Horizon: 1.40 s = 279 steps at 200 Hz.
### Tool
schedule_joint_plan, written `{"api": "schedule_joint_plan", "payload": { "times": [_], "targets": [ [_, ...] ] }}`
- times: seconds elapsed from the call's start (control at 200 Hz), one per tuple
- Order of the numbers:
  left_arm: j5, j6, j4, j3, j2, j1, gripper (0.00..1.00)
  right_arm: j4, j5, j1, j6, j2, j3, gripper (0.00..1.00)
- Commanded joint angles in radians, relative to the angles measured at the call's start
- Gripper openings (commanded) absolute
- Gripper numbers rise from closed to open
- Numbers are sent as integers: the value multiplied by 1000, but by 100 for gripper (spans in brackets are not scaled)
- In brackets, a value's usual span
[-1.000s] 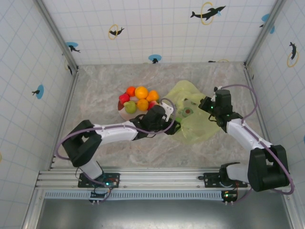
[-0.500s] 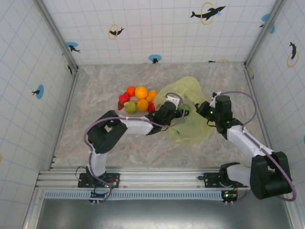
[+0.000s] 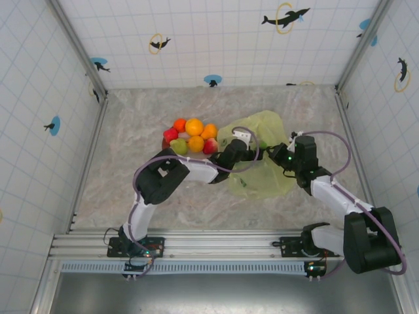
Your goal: Place the fruits into the plastic bag
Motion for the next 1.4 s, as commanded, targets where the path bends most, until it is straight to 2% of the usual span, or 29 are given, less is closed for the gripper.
{"api": "schedule_joint_plan", "payload": {
  "times": [0.0,0.27,0.585,0.786,0.856,0.956,1.116,1.221,1.391],
  "targets": [
    [67,9,22,-55,-96,18,89,7,11,-17,-40,-10,-3,0],
    [249,75,-69,-274,-330,53,88,-104,59,-31,-177,18,57,0],
    [318,264,-371,-414,-623,82,86,-164,92,-32,-256,62,109,0],
    [371,286,-466,-488,-812,174,86,-146,87,-30,-258,77,107,0],
    [329,252,-471,-519,-881,218,86,-143,87,-30,-260,78,106,0],
    [210,173,-496,-543,-963,300,87,-143,87,-30,-262,76,106,0],
    [50,56,-551,-552,-1028,458,87,-112,87,-26,-263,76,104,0],
    [54,-28,-544,-550,-1015,578,89,-102,87,-23,-263,74,98,0],
    [92,-95,-514,-526,-907,665,90,-90,84,-19,-260,72,88,0]
  ]
}}
